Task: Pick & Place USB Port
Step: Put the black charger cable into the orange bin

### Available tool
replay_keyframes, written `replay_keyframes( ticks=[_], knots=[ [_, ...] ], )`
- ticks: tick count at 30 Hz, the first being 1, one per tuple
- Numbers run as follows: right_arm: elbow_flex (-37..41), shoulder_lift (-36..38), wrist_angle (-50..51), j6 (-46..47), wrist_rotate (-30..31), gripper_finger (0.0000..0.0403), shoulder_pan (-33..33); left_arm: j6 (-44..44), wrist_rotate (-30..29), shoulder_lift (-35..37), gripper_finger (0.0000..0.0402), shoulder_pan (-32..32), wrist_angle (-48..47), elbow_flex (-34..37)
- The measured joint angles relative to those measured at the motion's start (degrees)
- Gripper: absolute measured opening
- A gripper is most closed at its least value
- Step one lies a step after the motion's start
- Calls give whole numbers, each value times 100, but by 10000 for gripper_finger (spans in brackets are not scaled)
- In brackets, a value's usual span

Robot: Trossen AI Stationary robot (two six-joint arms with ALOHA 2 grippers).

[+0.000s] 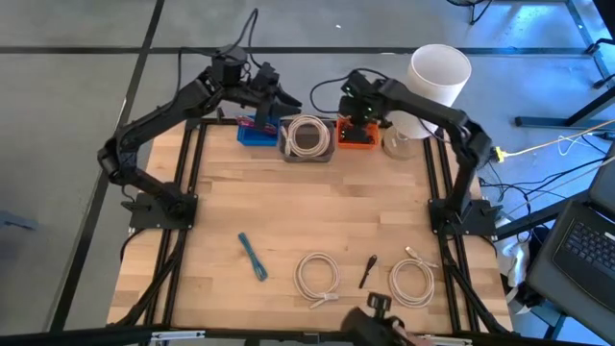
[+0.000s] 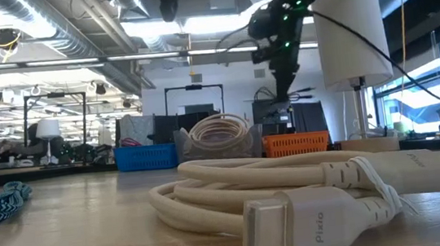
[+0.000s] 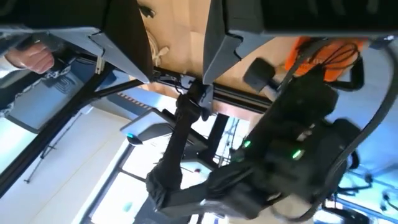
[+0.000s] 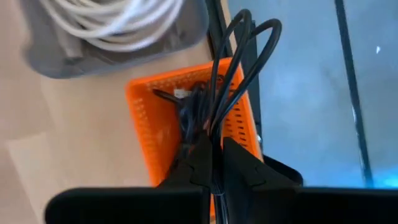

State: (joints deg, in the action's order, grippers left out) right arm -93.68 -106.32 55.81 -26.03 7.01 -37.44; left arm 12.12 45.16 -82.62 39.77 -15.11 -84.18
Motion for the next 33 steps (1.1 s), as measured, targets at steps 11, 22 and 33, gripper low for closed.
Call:
replay_keyframes(
  ticks=[11, 22, 33],
  knots=[
    [-617, -1132, 533, 5, -203, 16, -285, -4, -63, 182, 132, 0, -203, 2],
    [-619, -1554, 386, 35, -264, 16, -359, -39, -67, 182, 132, 0, -203, 2],
    [-617, -1515, 389, 735, -555, 118, -447, -218, -70, 182, 132, 0, -567, 2]
  ],
)
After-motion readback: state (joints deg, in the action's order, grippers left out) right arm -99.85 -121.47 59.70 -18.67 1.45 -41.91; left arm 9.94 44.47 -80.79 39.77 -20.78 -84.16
